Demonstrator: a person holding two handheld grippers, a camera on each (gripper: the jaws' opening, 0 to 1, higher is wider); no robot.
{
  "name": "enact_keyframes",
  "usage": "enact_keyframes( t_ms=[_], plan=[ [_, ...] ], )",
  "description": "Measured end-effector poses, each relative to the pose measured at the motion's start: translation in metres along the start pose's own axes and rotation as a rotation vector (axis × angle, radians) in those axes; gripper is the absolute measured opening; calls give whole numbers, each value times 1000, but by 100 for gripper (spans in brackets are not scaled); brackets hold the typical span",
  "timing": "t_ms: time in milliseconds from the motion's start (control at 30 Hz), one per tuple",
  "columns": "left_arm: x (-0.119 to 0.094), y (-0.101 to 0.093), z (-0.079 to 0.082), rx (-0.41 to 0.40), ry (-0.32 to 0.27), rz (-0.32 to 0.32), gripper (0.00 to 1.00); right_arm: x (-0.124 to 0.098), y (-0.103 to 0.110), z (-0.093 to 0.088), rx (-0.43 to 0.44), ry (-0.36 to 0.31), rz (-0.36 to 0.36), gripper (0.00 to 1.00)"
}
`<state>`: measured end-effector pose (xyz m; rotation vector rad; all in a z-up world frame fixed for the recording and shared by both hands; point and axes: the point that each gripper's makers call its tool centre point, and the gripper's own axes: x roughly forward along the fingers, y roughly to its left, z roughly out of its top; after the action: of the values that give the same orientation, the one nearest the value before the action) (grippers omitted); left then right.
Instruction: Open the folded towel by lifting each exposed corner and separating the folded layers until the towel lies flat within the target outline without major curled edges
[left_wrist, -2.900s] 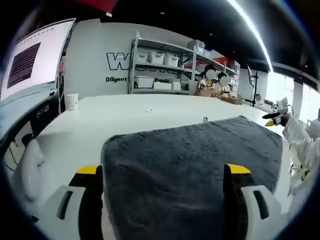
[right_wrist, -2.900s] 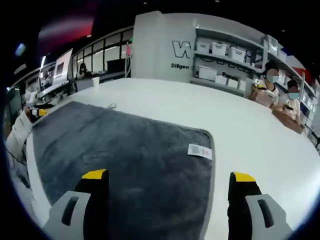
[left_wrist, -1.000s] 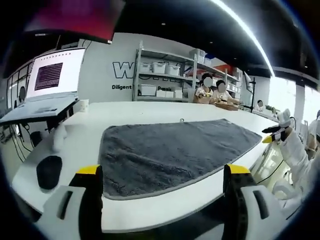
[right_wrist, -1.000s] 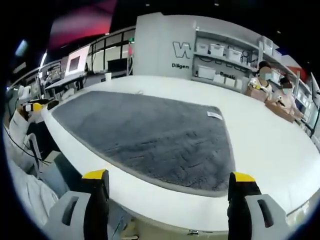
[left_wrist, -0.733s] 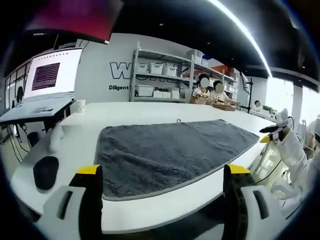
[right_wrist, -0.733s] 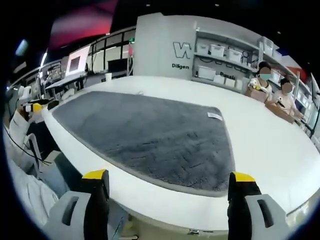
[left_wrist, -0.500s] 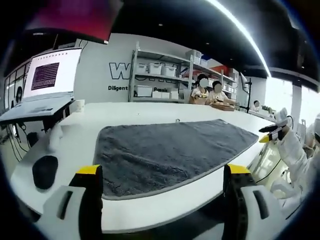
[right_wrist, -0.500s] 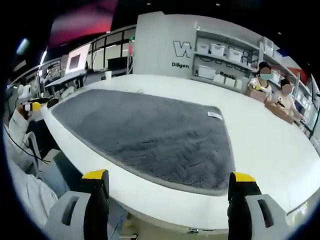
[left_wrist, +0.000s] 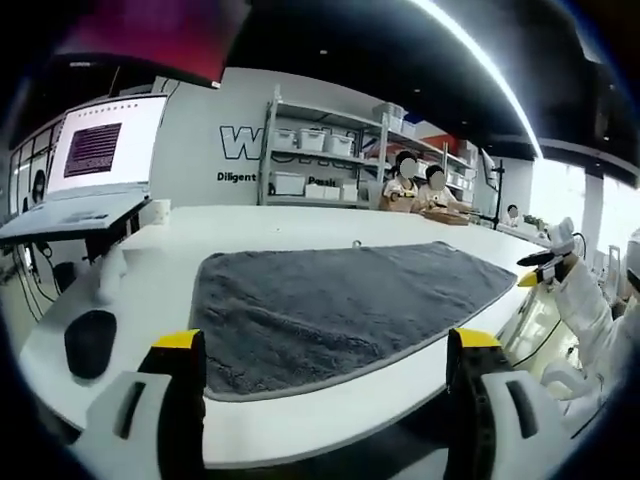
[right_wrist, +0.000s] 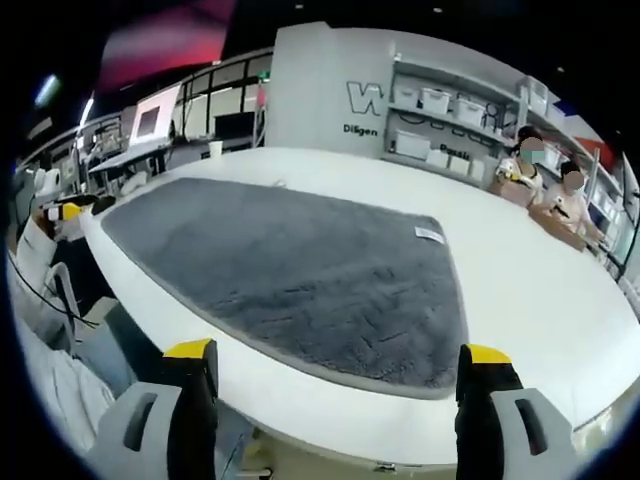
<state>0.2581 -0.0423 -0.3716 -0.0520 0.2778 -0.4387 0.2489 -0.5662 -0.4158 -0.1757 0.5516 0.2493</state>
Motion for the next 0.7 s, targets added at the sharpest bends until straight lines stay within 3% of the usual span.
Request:
enact_keyframes(
  t_ms=[700],
  plan=[
    [12,-2,2,3,22,-6,99,11,4,8,4,-4,16,99]
  ],
)
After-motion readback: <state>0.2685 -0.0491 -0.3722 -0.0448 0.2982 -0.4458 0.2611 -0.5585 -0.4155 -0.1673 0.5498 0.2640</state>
